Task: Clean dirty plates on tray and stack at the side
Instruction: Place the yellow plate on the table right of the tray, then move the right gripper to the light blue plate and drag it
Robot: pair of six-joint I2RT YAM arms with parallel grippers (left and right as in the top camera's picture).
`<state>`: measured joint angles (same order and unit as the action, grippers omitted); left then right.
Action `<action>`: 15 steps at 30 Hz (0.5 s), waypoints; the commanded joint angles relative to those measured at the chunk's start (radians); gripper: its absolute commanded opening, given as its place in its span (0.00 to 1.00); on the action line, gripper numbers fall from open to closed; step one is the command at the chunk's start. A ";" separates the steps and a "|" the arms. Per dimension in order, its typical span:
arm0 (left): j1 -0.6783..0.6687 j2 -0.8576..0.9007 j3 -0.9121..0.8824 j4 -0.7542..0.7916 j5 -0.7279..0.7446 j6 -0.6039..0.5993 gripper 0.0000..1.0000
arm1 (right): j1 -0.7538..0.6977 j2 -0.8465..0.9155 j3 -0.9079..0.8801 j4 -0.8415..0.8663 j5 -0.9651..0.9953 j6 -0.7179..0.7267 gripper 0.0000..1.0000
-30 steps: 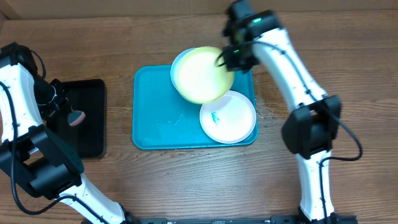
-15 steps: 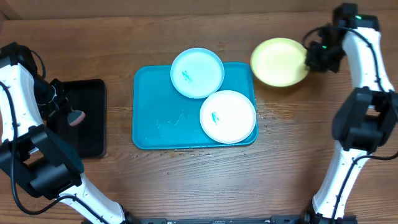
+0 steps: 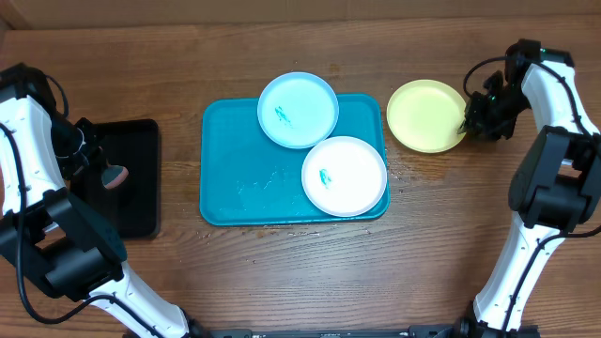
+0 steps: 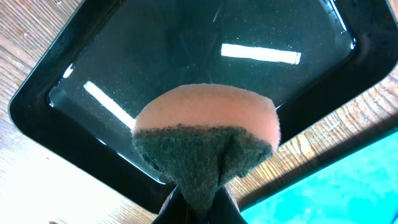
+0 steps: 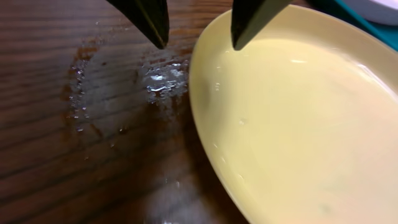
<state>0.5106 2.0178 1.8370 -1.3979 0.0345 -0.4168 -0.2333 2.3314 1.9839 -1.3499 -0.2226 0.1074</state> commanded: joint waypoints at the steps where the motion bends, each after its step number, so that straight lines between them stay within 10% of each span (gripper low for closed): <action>1: -0.007 -0.034 0.015 0.004 0.011 -0.010 0.04 | 0.013 -0.059 0.167 -0.050 -0.034 0.002 0.40; 10: -0.013 -0.034 0.015 -0.001 0.019 -0.010 0.04 | 0.199 -0.072 0.259 0.165 -0.258 -0.102 0.88; 15: -0.032 -0.034 0.015 -0.006 0.037 -0.010 0.04 | 0.378 -0.023 0.222 0.333 -0.183 -0.195 0.92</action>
<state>0.5014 2.0178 1.8370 -1.4025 0.0460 -0.4168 0.0471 2.2795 2.2246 -1.0531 -0.4282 -0.0090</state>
